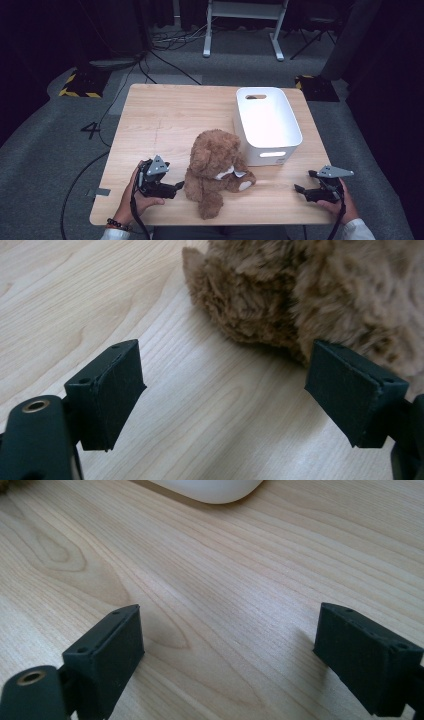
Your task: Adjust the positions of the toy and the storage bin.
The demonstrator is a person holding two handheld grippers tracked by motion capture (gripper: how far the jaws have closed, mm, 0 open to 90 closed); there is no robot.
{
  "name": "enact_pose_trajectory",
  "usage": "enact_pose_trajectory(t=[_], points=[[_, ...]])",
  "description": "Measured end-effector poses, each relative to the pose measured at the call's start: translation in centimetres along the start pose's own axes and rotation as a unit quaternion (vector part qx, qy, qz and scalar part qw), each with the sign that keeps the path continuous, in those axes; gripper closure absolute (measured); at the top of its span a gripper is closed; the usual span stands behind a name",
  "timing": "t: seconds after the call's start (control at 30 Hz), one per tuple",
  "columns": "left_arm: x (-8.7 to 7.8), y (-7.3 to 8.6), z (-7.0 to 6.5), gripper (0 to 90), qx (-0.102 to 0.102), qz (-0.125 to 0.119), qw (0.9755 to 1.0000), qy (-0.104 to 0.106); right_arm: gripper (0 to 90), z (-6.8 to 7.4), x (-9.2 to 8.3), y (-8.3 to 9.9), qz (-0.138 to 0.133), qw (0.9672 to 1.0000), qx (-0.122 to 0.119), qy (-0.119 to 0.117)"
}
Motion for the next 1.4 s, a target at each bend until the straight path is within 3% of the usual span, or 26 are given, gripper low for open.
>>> enact_pose_trajectory(t=[0.37,0.73,0.93,1.03,1.4], points=[[0.1,-1.3,-1.1,15.9,0.012,-0.009,0.9998,0.014,12.0,0.0,0.0,0.0,0.000,1.0000,0.000,0.000],[-1.6,-2.1,-1.5,15.7,0.014,-0.038,0.9988,0.026,12.0,0.0,0.0,0.0,0.000,1.0000,0.000,0.000],[-1.1,-3.2,-2.9,15.7,0.034,-0.042,0.9977,0.040,12.0,0.0,0.0,0.0,0.000,1.0000,0.000,0.000],[-0.6,-3.6,-3.1,15.7,0.025,-0.045,0.9983,0.028,12.0,0.0,0.0,0.0,0.000,1.0000,0.000,0.000],[1.2,-4.8,-3.4,15.8,0.029,-0.047,0.9979,0.034,12.5,0.0,-0.1,0.0,0.000,1.0000,0.000,0.000]])
Point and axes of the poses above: each handheld gripper's, and its own axes: x roughly forward along the jaws, y roughly out of its underside, z roughly to its left, the point moved 3 cm from there along x, roughly forward along the jaws, and after that the axes turned 3 degrees about y, right-handed, at the moved point
